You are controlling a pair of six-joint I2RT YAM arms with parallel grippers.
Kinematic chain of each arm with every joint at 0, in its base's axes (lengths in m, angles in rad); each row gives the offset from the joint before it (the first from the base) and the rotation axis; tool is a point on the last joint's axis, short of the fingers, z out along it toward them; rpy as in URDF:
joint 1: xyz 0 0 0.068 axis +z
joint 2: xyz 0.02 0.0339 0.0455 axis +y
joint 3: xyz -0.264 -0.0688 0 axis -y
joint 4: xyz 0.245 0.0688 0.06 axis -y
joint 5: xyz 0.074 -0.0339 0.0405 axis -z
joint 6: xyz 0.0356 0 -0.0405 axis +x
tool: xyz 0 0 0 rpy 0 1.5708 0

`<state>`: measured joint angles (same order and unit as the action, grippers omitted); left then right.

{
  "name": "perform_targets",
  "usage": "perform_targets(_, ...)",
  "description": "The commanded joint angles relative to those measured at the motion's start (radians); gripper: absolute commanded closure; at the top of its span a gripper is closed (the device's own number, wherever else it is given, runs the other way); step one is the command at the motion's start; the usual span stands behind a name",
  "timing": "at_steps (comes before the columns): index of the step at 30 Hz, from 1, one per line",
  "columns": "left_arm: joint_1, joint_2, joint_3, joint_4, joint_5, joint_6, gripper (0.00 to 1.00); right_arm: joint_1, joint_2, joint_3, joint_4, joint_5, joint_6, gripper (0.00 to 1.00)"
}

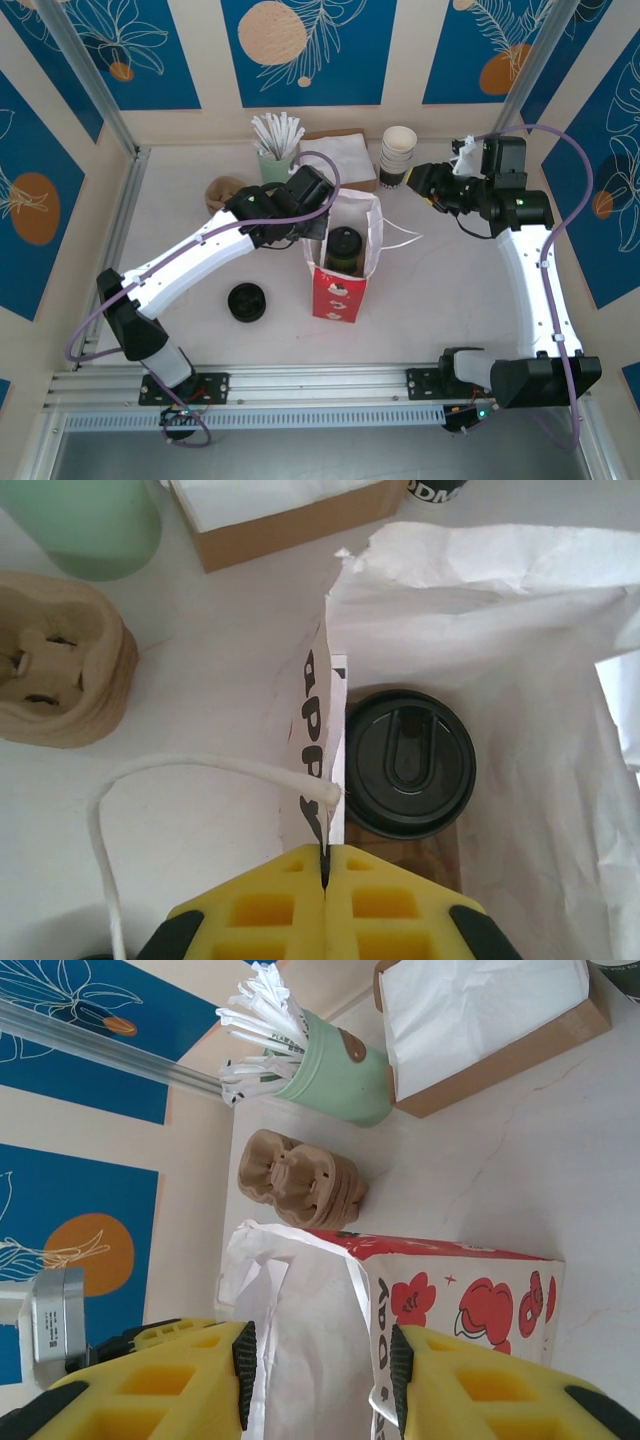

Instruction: Pack the takeout coffee

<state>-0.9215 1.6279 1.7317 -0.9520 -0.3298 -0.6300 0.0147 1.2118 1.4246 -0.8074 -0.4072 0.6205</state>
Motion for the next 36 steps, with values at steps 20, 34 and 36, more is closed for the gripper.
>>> perform_targets(20,0.077,-0.225,-0.217,-0.031,-0.09,-0.031,1.0,0.069,0.074,0.058,0.015,0.025,0.003,0.57)
perform_targets(34,0.131,-0.262,-0.248,0.039,0.008,0.001,0.73,0.243,0.299,0.214,0.083,0.383,-0.098,0.57)
perform_targets(36,0.131,-0.275,-0.242,0.047,0.018,0.013,0.6,0.265,0.347,0.24,0.119,0.442,-0.121,0.56)
